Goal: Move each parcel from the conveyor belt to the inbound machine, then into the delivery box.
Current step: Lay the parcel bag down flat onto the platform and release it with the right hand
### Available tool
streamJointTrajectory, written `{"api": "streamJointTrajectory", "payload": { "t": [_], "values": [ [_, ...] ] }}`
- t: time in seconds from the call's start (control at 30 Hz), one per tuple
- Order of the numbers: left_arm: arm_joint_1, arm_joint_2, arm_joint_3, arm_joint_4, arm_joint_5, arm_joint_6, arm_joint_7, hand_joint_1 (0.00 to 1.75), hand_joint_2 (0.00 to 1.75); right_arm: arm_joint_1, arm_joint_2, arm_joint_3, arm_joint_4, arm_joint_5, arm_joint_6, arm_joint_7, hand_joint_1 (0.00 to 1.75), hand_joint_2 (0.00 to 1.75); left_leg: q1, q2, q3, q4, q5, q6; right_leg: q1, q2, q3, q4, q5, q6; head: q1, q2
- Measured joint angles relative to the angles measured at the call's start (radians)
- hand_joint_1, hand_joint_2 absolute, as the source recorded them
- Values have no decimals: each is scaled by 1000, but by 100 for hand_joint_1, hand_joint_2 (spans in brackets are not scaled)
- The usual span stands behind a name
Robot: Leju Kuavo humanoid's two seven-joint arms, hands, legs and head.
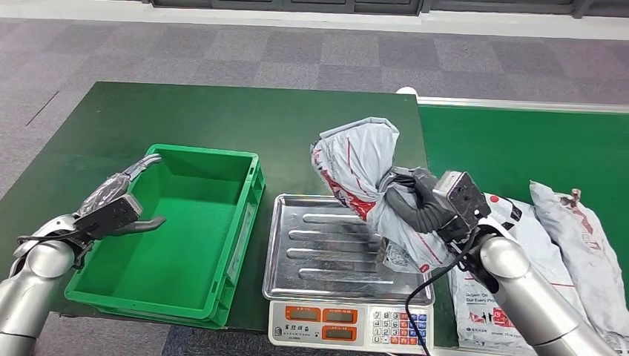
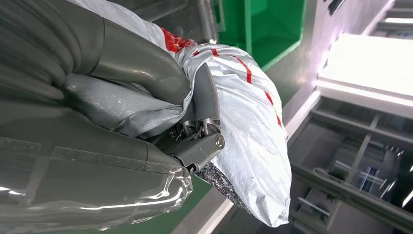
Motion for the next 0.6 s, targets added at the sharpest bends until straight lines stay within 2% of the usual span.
{"api": "streamJointTrajectory", "payload": {
  "t": [0.27,0.47,0.6],
  "values": [
    [-45,-15,-7,29,3,-5,2,0,175,-74,70,50,40,4,4,26,175,175,0,0,0,0,0,0,0,1,0,0,0,0,0,0],
    [-32,-28,-7,23,6,3,6,0,175,-122,125,73,76,-1,9,47,175,175,0,0,0,0,0,0,0,0,0,0,0,0,0,0],
    [-21,-36,-7,18,6,6,8,0,175,-143,143,81,89,-5,13,51,175,175,0,0,0,0,0,0,0,0,0,0,0,0,0,0]
  ]
}}
